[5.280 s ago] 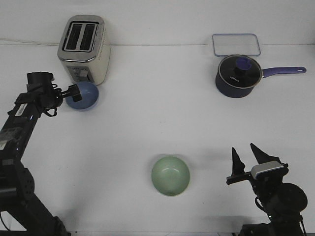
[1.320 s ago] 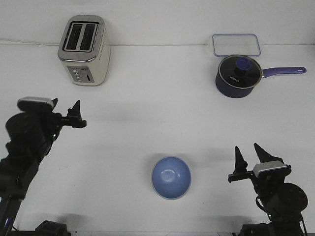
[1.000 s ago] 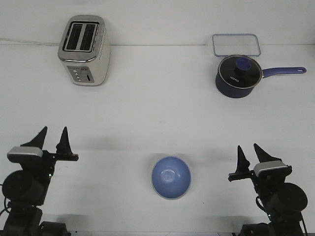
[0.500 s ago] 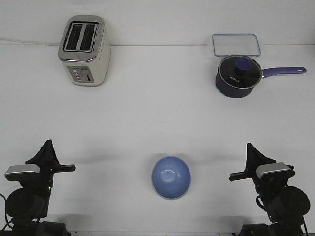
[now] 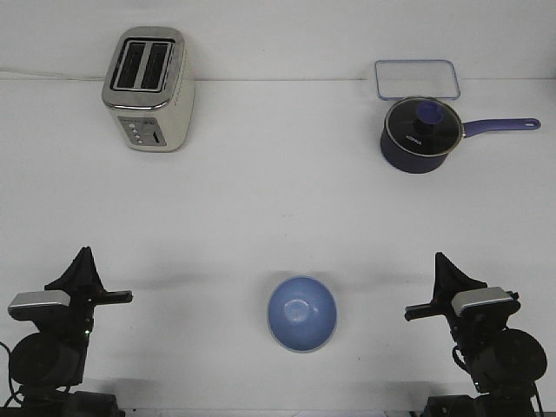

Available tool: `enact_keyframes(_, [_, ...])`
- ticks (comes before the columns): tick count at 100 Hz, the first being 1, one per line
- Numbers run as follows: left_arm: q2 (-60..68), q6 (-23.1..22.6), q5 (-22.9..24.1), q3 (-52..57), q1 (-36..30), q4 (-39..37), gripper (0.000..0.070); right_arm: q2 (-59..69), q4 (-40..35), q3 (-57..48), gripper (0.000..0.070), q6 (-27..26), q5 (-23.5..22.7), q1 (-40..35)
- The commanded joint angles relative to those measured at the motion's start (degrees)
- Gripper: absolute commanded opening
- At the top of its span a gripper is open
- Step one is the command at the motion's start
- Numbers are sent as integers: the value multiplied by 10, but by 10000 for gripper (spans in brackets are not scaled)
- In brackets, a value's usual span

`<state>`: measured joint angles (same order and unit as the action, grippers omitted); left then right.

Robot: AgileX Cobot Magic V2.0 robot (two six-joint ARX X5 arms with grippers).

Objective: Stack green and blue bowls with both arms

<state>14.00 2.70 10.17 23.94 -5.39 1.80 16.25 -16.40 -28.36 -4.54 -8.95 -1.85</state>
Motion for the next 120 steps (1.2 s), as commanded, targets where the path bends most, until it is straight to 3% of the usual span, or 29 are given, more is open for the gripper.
enact_keyframes(1, [-2, -3, 2, 2, 1, -6, 15, -1, 6, -6, 0, -4, 0, 0])
enact_keyframes(8, [-17, -17, 1, -17, 9, -17, 15, -1, 6, -6, 0, -4, 0, 0])
enact_keyframes(21, [-69, -83, -33, -104, 24, -68, 15, -1, 6, -6, 0, -4, 0, 0])
enact_keyframes(42, [-138, -45, -45, -212, 43, -100, 15, -1, 6, -6, 0, -4, 0, 0])
enact_keyframes(49, [-138, -34, -70, -232, 44, -120, 15, -1, 5, -6, 0, -4, 0, 0])
enact_keyframes(56, [-138, -31, -93, -232, 43, -108, 15, -1, 6, -6, 0, -4, 0, -1])
enact_keyframes(120, [-138, -29, -96, -231, 43, -109, 15, -1, 6, -6, 0, -4, 0, -1])
